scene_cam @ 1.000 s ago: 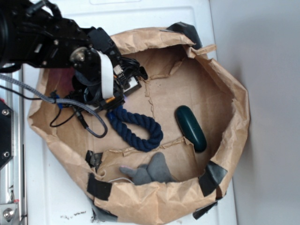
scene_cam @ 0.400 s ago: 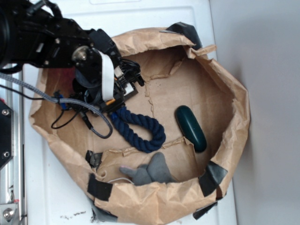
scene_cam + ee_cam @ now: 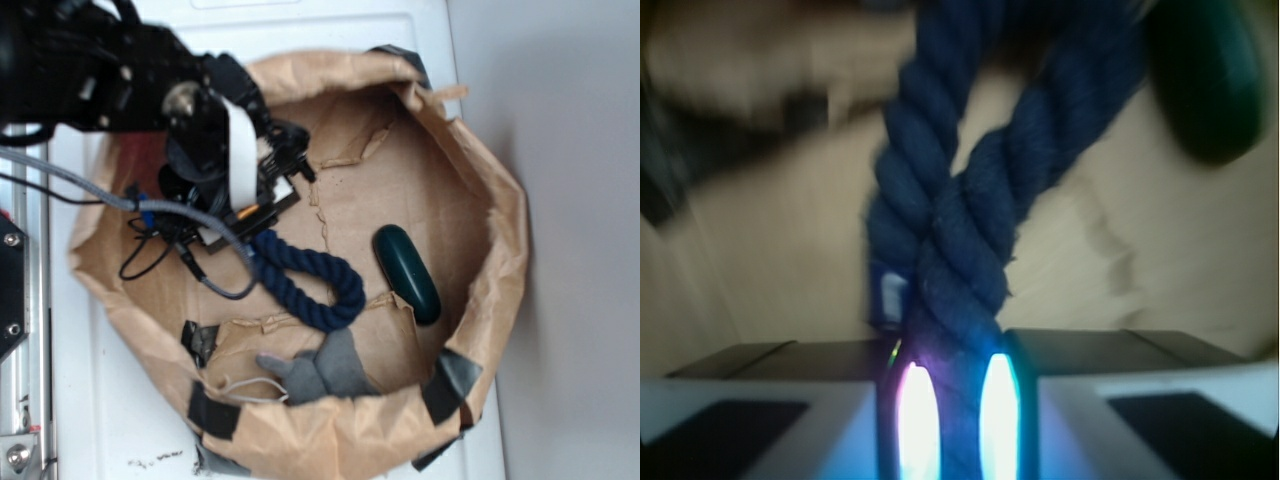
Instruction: Grab the blue rope.
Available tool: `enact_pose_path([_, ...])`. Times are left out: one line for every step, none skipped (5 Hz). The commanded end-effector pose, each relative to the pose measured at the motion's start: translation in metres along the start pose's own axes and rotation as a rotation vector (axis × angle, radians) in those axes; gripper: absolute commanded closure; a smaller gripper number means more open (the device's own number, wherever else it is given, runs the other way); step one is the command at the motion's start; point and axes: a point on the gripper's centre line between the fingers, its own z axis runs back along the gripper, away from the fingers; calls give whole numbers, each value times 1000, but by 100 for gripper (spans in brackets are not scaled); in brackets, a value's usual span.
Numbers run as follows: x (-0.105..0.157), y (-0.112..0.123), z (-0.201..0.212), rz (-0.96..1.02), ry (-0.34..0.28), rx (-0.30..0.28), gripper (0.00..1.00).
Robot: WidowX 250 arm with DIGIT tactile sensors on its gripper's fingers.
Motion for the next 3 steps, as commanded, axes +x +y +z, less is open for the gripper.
enact_pose_path([28, 32, 97, 129, -66, 31, 100])
enact_pose_path([34, 34, 106, 136, -107, 38, 100])
enact_pose_path([37, 38, 98, 109, -103, 63, 100])
